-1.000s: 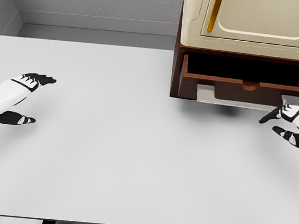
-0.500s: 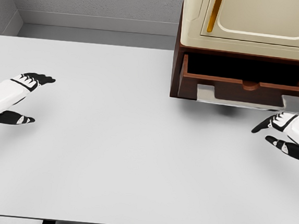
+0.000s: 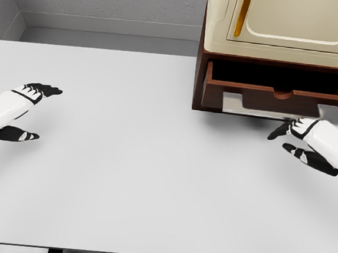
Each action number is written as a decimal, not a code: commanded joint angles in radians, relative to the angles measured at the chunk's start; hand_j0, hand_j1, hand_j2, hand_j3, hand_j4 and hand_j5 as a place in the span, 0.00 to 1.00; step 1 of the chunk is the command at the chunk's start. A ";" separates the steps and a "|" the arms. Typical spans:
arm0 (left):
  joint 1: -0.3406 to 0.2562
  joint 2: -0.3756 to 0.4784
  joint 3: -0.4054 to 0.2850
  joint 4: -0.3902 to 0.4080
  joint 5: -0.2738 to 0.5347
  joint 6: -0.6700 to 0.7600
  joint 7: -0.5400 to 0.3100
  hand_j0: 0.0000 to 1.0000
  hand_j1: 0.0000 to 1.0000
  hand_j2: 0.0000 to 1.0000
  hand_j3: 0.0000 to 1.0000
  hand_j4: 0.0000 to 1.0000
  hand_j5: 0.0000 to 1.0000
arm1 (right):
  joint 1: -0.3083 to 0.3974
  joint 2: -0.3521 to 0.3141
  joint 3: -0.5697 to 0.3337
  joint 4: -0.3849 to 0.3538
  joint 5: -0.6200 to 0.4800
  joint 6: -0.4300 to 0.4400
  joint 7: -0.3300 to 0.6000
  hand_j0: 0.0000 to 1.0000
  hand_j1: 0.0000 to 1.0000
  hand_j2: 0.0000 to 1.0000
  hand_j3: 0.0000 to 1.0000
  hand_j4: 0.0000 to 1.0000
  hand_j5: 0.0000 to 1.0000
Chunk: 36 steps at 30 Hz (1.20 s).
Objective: Put the switch into the drawer with left arm, and close the drawer with right arm
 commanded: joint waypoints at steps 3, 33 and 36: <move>0.000 0.001 0.000 0.000 0.009 0.003 0.001 1.00 1.00 1.00 1.00 1.00 1.00 | 0.000 0.011 0.016 0.001 0.001 0.000 0.000 0.58 0.58 0.58 0.58 0.58 0.58; 0.003 0.001 0.000 0.000 0.015 0.003 0.001 1.00 1.00 1.00 1.00 1.00 1.00 | -0.199 0.088 0.136 0.119 0.035 0.000 0.002 0.61 0.61 0.61 0.61 0.61 0.61; 0.003 0.001 0.000 0.000 0.015 0.003 0.001 1.00 1.00 1.00 1.00 1.00 1.00 | -0.216 0.100 0.137 0.117 0.035 0.000 0.002 0.62 0.62 0.62 0.62 0.62 0.62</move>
